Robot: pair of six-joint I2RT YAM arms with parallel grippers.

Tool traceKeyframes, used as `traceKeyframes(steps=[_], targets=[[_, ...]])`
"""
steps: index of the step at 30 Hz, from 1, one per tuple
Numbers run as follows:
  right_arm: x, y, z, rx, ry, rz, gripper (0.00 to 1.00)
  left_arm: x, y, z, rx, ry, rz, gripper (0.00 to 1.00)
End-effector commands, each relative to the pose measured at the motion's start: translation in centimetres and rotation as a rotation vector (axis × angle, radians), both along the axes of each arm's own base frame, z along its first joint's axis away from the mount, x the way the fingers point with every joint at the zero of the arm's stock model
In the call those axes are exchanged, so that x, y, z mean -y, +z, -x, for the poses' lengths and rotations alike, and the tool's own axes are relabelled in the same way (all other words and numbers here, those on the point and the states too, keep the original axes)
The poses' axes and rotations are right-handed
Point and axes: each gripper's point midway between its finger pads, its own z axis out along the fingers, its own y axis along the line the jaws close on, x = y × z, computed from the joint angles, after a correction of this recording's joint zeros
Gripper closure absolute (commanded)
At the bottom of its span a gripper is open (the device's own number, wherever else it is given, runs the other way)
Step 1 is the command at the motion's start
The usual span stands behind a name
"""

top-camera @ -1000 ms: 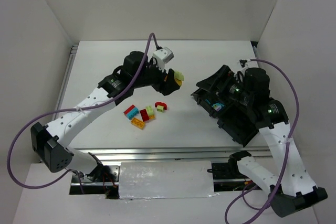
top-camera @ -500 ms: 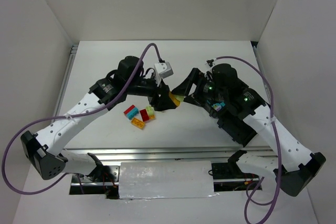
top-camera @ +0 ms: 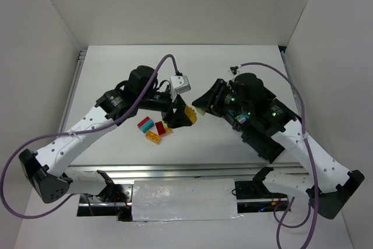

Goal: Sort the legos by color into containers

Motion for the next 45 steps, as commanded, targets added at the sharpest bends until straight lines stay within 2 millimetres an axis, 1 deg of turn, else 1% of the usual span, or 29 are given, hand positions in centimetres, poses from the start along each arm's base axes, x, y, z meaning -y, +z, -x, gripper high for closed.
traceKeyframes(steps=[1, 3, 5, 6, 8, 10, 11, 12, 14, 15, 16, 17, 18, 19, 21, 22, 25, 26, 29, 31, 33, 35, 36, 38, 40, 41, 42, 43, 45], targets=[[2.4, 2.3, -1.3, 0.103, -0.098, 0.001, 1.0, -1.1, 0.6, 1.8, 0.009, -0.03, 0.011, 1.0], [3.6, 2.1, -2.0, 0.103, -0.143, 0.017, 1.0, -1.2, 0.2, 2.1, -0.002, -0.034, 0.006, 1.0], [4.8, 1.4, -2.5, 0.099, -0.172, 0.046, 1.0, -1.4, 0.4, 2.3, 0.002, -0.028, 0.013, 1.0], [6.3, 1.3, -3.3, 0.095, -0.216, 0.05, 1.0, -1.5, 0.2, 2.4, -0.001, -0.029, 0.013, 1.0], [8.3, 1.0, -3.8, 0.109, -0.257, 0.072, 1.0, -1.8, 0.3, 2.6, 0.001, -0.017, 0.014, 1.0], [12.0, -0.4, -5.5, 0.122, -0.361, 0.15, 1.0, -2.1, 0.3, 2.4, 0.001, 0.007, 0.014, 1.0], [13.8, -1.9, -5.8, 0.089, -0.41, 0.218, 1.0, -2.4, 0.3, 2.4, 0.008, 0.024, 0.011, 1.0], [17.5, -3.4, -6.9, 0.072, -0.522, 0.316, 1.0, -2.5, 0.4, 2.4, 0.007, 0.037, 0.012, 1.0], [20.8, -6.2, -7.3, -0.013, -0.597, 0.425, 1.0, -2.8, 0.7, 2.6, -0.013, 0.062, 0.025, 1.0], [23.6, -7.5, -7.4, -0.049, -0.676, 0.493, 1.0, -2.9, 0.7, 2.7, -0.027, 0.078, 0.031, 1.0], [24.9, -8.3, -7.4, -0.076, -0.715, 0.525, 1.0, -3.1, 1.1, 2.9, -0.022, 0.084, 0.045, 1.0], [26.4, -9.0, -7.4, -0.103, -0.758, 0.546, 1.0, -3.2, 0.9, 3.0, -0.024, 0.09, 0.05, 1.0], [27.3, -9.9, -7.3, -0.128, -0.782, 0.559, 1.0, -3.3, 0.9, 3.0, -0.039, 0.103, 0.057, 1.0], [28.9, -10.2, -7.3, -0.139, -0.83, 0.573, 1.0, -3.4, 1.2, 3.2, -0.037, 0.11, 0.07, 1.0], [30.5, -11.1, -7.5, -0.169, -0.869, 0.6, 1.0, -3.5, 0.9, 3.2, -0.056, 0.128, 0.071, 1.0], [31.9, -11.4, -7.4, -0.195, -0.904, 0.609, 1.0, -3.6, 0.8, 3.3, -0.061, 0.134, 0.073, 1.0], [33.6, -11.8, -7.6, -0.222, -0.931, 0.625, 1.0, -3.8, 0.4, 3.1, -0.083, 0.165, 0.06, 1.0], [34.8, -11.8, -7.3, -0.234, -0.969, 0.634, 1.0, -3.8, 0.1, 2.9, -0.09, 0.177, 0.055, 1.0], [37.0, -12.5, -6.7, -0.273, -1.028, 0.634, 1.0, -4.4, -0.2, 2.1, -0.092, 0.245, 0.043, 1.0], [37.4, -13.2, -7.1, -0.288, -1.033, 0.608, 0.95, -4.5, -0.4, 1.7, -0.091, 0.274, 0.039, 1.0], [37.4, -13.8, -7.5, -0.316, -1.032, 0.578, 0.93, -4.6, -0.3, 1.3, -0.092, 0.301, 0.044, 1.0], [37.4, -15.0, -8.0, -0.355, -1.013, 0.571, 0.89, -4.6, -0.1, 0.9, -0.088, 0.322, 0.049, 1.0], [37.5, -15.4, -8.1, -0.366, -1.017, 0.569, 0.85, -4.5, -0.2, 0.7, -0.094, 0.325, 0.048, 1.0], [37.9, -16.3, -8.5, -0.392, -1.016, 0.568, 0.8, -4.2, 0.3, 0.8, -0.094, 0.314, 0.061, 1.0], [37.9, -17.0, -8.8, -0.419, -0.999, 0.558, 0.79, -4.0, 0.8, 0.7, -0.095, 0.305, 0.075, 1.0], [37.9, -16.8, -9.0, -0.414, -0.996, 0.557, 0.7, -3.7, 1.0, 0.8, -0.1, 0.296, 0.084, 1.0], [37.9, -16.8, -9.0, -0.418, -1.001, 0.554, 0.43, -3.6, 1.1, 0.8, -0.101, 0.292, 0.088, 1.0], [38.0, -16.8, -9.1, -0.416, -1.006, 0.555, 0.31, -3.5, 1.4, 0.8, -0.101, 0.29, 0.097, 1.0], [38.1, -16.8, -9.2, -0.422, -1.008, 0.556, 0.21, -3.4, 1.4, 0.8, -0.103, 0.286, 0.099, 1.0]])
